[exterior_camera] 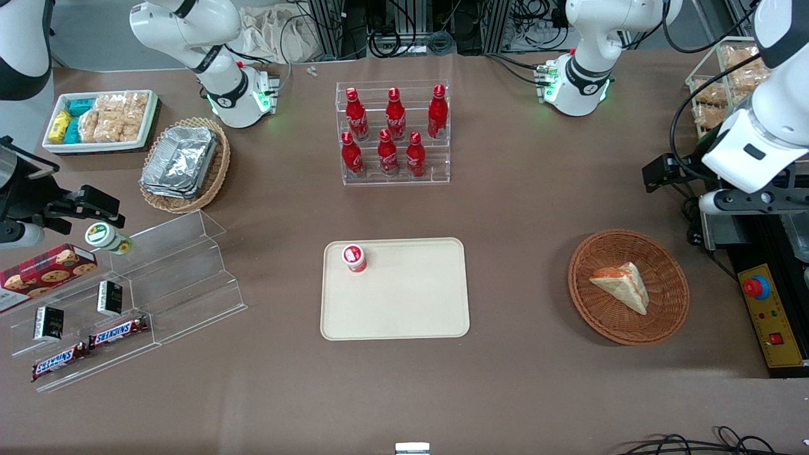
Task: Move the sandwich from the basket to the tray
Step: 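Move the left gripper down over the sandwich in the wicker basket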
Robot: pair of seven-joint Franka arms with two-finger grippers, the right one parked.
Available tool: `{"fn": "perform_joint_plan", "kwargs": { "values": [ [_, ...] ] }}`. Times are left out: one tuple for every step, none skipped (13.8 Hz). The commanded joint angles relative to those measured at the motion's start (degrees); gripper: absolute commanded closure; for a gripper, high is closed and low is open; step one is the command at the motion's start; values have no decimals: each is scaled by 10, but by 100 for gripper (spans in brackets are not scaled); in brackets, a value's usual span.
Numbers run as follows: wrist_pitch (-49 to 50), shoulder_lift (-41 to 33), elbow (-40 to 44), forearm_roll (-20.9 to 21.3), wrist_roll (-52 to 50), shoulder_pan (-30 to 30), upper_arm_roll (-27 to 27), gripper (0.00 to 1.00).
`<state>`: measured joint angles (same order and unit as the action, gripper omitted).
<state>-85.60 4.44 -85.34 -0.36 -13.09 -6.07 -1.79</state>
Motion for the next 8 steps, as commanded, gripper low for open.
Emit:
{"fn": "perform_joint_plan", "kwargs": {
  "values": [
    [-10, 36, 6, -1, -154, 12, 4, 0],
    [-30, 46, 5, -3, -214, 21, 4, 0],
    [-48, 53, -3, -3, -261, 30, 4, 0],
    [-65, 64, -11, -3, -289, 40, 3, 0],
    [-86, 74, -20, -3, -299, 46, 4, 0],
    [-113, 83, -37, -4, -311, 56, 4, 0],
    [-144, 93, -60, -4, -332, 65, 4, 0],
    [-183, 105, -88, -4, -344, 69, 4, 0]
  ]
}}
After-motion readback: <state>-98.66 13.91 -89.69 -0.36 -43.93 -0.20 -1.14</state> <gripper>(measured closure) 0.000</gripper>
